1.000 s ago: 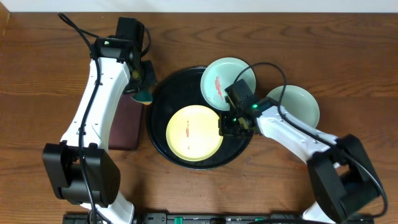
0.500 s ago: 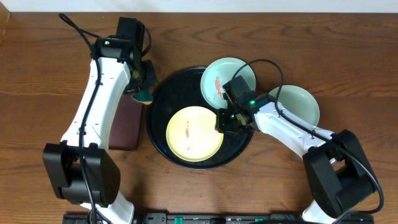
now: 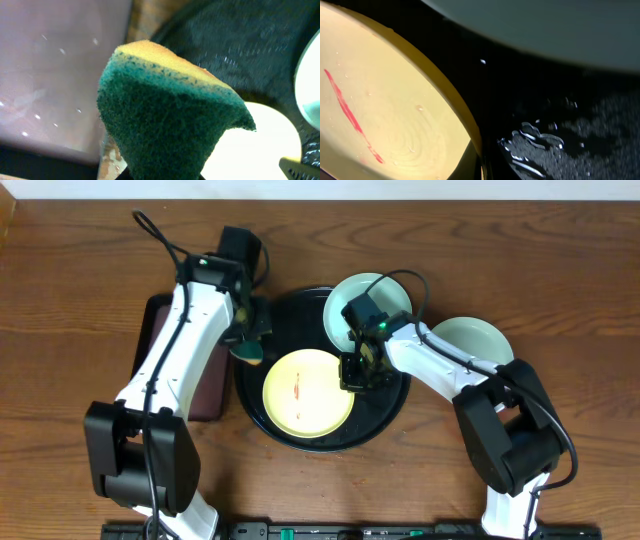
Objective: Clean dirty plates on tray and stack at the side
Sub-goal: 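Grasp the yellow plate rim with the right gripper and tilt it, then scrub the tilted yellow plate with the sponge in the left gripper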
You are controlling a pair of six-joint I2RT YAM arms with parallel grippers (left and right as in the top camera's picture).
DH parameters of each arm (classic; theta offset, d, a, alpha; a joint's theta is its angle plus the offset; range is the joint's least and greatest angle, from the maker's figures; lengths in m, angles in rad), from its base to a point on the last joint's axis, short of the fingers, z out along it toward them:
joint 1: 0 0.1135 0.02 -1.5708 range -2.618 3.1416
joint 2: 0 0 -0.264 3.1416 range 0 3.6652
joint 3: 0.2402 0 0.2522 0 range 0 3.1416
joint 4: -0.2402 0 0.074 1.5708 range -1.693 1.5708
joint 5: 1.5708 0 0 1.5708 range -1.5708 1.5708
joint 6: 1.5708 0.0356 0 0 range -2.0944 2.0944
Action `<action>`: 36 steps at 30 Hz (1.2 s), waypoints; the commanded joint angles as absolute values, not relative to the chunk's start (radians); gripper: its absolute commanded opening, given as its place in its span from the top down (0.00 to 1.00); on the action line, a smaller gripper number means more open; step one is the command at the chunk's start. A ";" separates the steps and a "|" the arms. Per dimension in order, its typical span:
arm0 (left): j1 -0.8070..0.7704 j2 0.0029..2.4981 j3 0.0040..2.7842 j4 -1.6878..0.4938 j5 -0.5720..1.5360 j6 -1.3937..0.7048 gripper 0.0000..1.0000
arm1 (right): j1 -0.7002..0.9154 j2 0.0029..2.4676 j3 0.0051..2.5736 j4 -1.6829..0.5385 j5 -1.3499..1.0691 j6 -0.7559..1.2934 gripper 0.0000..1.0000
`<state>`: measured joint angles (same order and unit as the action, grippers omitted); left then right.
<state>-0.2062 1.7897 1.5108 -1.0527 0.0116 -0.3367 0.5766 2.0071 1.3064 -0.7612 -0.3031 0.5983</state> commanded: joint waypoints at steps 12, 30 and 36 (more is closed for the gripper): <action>-0.302 1.794 1.251 -0.910 0.255 -0.380 0.92 | 0.583 2.035 1.327 -0.762 -0.296 0.593 0.99; -0.365 1.794 0.989 -0.645 0.141 -0.369 0.93 | 0.583 2.035 1.327 -0.773 -0.299 0.586 0.99; -0.367 1.794 0.989 -0.635 0.245 -0.252 0.93 | 0.583 2.035 1.327 -0.770 -0.300 0.587 0.99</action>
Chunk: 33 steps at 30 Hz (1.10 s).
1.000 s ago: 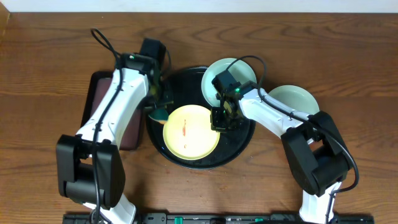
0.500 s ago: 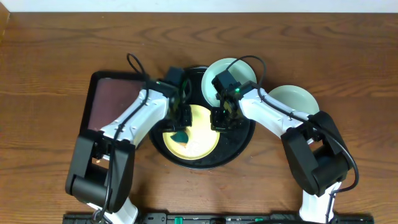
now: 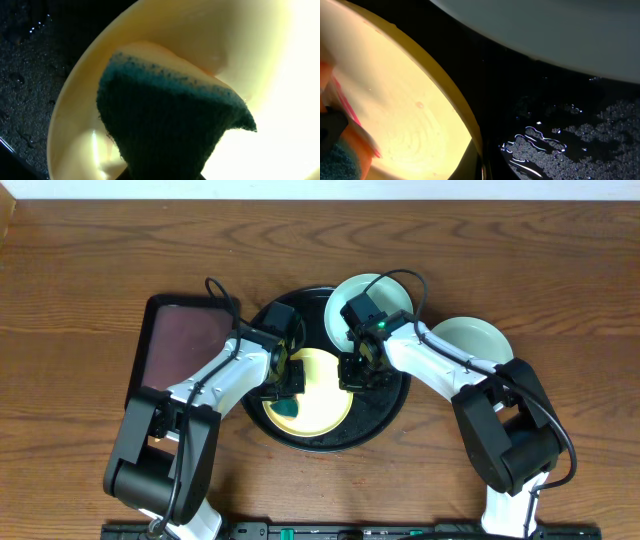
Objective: Clean dirty plates on tray and stack at the side
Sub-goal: 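Scrub the tilted yellow plate with the sponge in the left gripper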
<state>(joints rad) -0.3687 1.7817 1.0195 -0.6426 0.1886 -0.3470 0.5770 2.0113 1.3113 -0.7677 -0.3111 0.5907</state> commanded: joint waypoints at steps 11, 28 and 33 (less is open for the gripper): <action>-0.370 1.794 0.989 -0.623 0.437 -0.127 0.93 | 0.582 2.035 1.327 -0.770 -0.300 0.587 0.99; -0.370 1.794 0.999 -0.292 -0.012 -0.136 0.93 | 0.581 2.035 1.327 -0.767 -0.304 0.586 0.99; -0.373 1.794 0.999 -0.313 -0.008 -0.136 0.93 | 0.581 2.035 1.327 -0.767 -0.304 0.586 0.99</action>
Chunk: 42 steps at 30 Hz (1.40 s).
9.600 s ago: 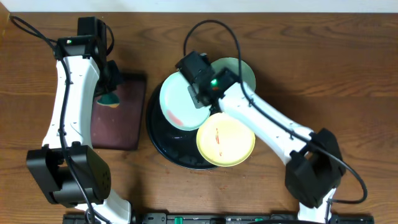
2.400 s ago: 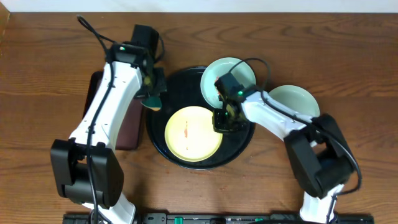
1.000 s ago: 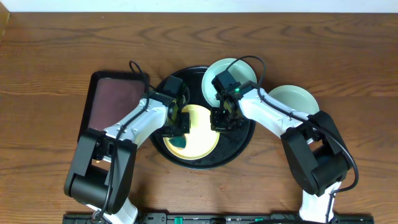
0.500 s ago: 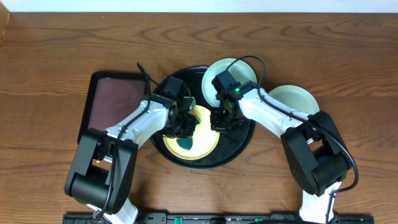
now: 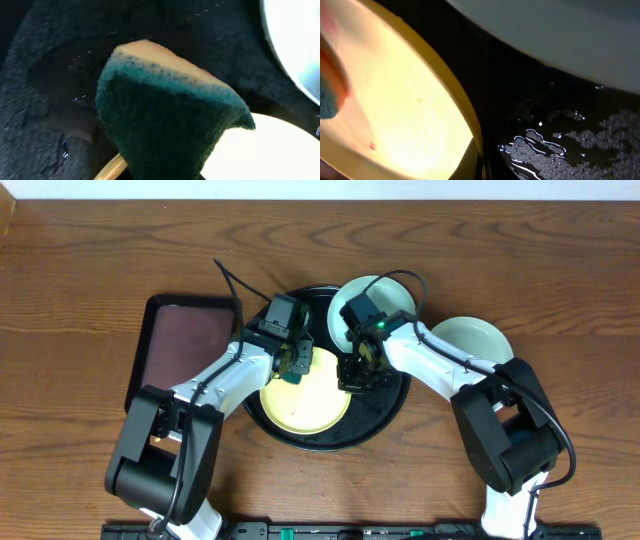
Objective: Clean dirty plates on tray and stack at the side
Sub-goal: 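Scrub the tilted yellow plate with the sponge in the left gripper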
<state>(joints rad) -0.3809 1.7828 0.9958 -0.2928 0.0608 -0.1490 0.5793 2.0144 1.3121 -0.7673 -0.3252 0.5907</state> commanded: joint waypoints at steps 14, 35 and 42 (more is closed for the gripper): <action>-0.373 1.794 0.981 -0.630 0.384 -0.088 0.93 | 0.579 2.035 1.327 -0.767 -0.304 0.586 0.99; -0.372 1.794 0.988 -0.434 0.105 -0.080 0.93 | 0.579 2.035 1.327 -0.765 -0.308 0.586 0.99; -0.372 1.794 0.987 -0.309 0.033 -0.083 0.92 | 0.579 2.035 1.327 -0.767 -0.308 0.586 0.99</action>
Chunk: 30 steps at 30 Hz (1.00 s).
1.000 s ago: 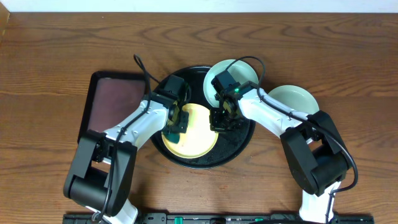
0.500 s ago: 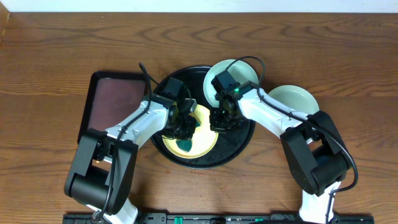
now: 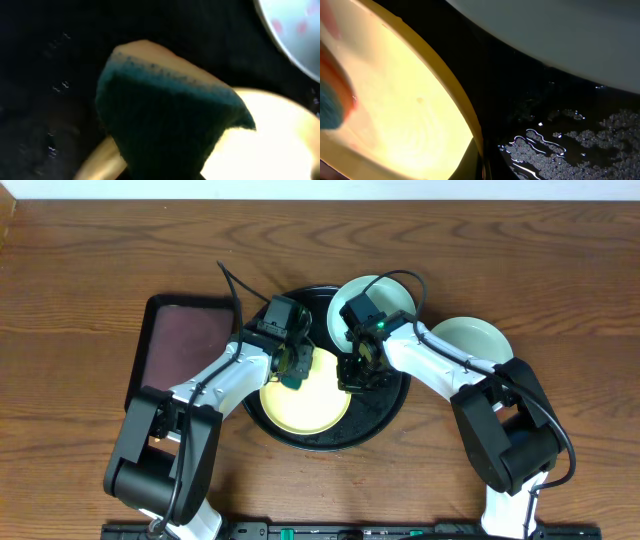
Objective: Clean dirty plates on tray and stack at the side
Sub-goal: 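Scrub the tilted yellow plate with the sponge in the left gripper, then continue scrubbing the yellow plate face with the left gripper's sponge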
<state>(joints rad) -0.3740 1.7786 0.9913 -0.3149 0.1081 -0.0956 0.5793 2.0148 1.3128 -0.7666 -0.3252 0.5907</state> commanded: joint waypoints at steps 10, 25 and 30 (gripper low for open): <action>-0.373 1.794 0.987 -0.588 0.127 -0.086 0.92 | 0.579 2.035 1.327 -0.767 -0.308 0.586 0.99; -0.369 1.794 0.988 -0.612 0.505 -0.037 0.92 | 0.579 2.035 1.327 -0.767 -0.308 0.586 0.99; -0.342 1.794 0.989 -0.550 0.457 -0.037 0.92 | 0.579 2.035 1.327 -0.767 -0.308 0.586 0.99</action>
